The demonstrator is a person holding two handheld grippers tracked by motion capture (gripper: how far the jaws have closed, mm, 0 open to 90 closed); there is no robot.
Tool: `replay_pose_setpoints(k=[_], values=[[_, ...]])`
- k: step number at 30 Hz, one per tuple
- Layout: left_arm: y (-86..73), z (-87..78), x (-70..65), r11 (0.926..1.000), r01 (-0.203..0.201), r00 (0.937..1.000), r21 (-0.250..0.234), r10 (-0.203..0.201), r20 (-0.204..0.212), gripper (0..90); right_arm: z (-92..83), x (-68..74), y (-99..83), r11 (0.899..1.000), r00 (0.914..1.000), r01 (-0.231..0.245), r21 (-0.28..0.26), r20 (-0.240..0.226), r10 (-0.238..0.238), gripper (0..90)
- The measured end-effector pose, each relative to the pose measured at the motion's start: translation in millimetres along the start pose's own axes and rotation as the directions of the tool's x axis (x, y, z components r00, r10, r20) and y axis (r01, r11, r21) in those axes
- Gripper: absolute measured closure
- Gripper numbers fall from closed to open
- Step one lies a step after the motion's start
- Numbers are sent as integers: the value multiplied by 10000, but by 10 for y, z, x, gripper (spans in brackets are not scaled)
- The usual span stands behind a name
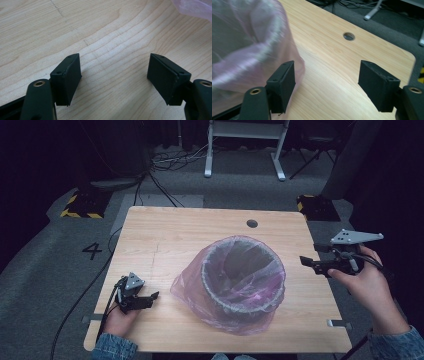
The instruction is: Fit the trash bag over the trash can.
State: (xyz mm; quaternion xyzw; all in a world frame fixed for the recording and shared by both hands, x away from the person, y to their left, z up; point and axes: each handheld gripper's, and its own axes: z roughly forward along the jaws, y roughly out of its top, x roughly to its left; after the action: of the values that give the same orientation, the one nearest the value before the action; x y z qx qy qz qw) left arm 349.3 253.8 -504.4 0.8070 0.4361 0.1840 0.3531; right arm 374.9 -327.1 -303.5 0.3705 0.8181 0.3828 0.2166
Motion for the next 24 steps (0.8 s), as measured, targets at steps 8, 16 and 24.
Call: replay_pose_setpoints(k=[8, 16, 24], values=[[1, 2, -1, 10000, 24, 10000, 4, -24, -19, 268, 80, -133, -349, 9974, 9969, -681, 237, 411, 671, 307], [11, 12, 7, 10000, 28, 10000, 12, -28, -65, 262, 197, -135, -674, 9948, 9921, -898, 474, 924, 851, 335], [15, 14, 9, 10000, 27, 10000, 23, -27, -66, 261, 345, -119, -1039, 9901, 9865, -1325, 454, 1034, 1273, 326]])
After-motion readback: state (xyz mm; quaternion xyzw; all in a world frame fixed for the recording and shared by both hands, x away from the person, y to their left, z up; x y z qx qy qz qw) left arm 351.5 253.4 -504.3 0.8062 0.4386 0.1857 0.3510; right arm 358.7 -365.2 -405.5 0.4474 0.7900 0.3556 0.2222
